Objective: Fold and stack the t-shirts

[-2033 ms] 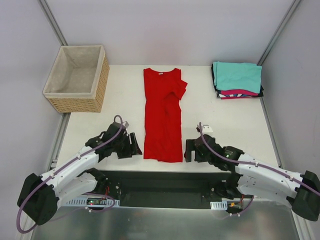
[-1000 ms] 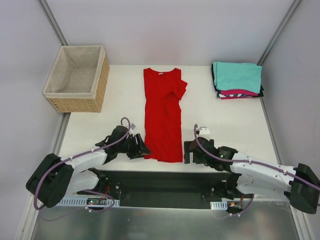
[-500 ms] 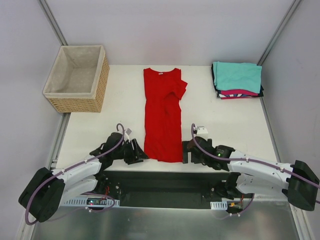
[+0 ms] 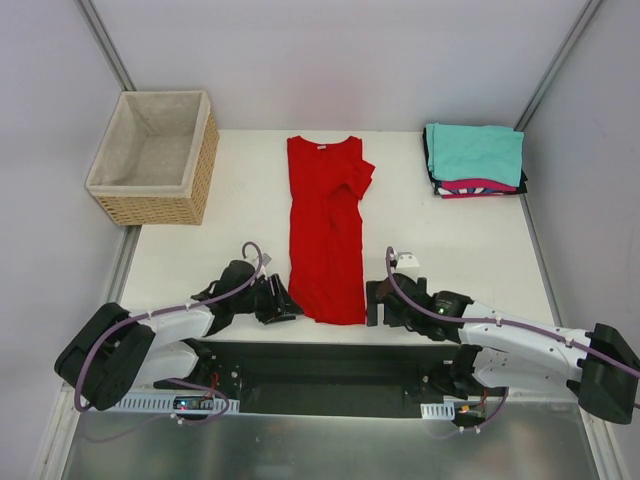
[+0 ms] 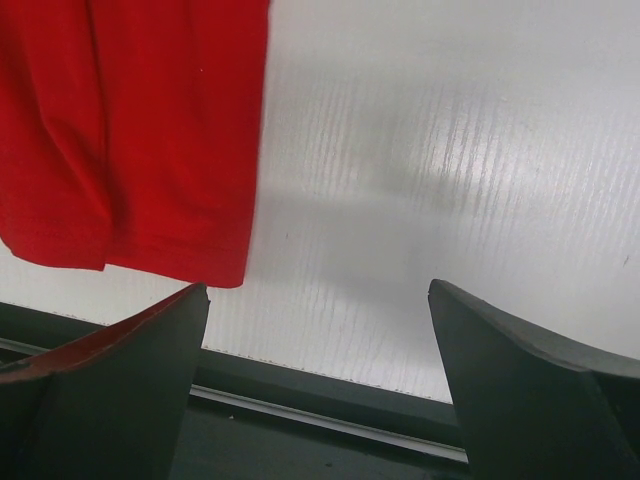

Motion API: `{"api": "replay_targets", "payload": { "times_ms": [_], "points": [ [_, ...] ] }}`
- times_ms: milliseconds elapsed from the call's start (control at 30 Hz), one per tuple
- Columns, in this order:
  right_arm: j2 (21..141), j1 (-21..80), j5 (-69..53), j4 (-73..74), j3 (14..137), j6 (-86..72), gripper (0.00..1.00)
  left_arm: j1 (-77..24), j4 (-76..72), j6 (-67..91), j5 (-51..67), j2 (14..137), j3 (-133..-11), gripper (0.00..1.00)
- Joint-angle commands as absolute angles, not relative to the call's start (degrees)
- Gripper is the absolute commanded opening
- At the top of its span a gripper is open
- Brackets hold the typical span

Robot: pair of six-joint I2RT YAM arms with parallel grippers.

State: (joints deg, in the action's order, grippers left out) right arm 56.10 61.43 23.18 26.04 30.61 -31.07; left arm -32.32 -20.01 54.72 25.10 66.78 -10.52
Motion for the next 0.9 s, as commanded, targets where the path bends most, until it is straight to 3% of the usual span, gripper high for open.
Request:
{"api": "replay_targets", "payload": {
  "times_ms": [0,133,300,367,867],
  "points": [
    [55.4,61.7,25.0,27.0,31.9,-32.1,0.96,-32.9,-14.4,51.9,19.6,69.2,-8.9,0.42],
    [55.7,61.7,25.0,26.9,32.1,-32.1,0.96,-32.8,-13.9,51.9,19.2,68.4,-8.6,0.37],
    [56.1,61.7,24.6,26.2,32.4,-32.1,0.96,-32.9,-13.1,51.7,19.2,66.9,-8.4,0.05],
    [56.4,61.7,24.4,25.5,32.7,-32.3,0.96,-32.9,-12.7,51.7,19.2,66.4,-8.5,0.0],
    [58.4,64.9,21.3,12.9,30.8,-38.6,0.96,-32.9,-11.1,51.2,20.0,66.8,-10.1,0.0]
  ]
}}
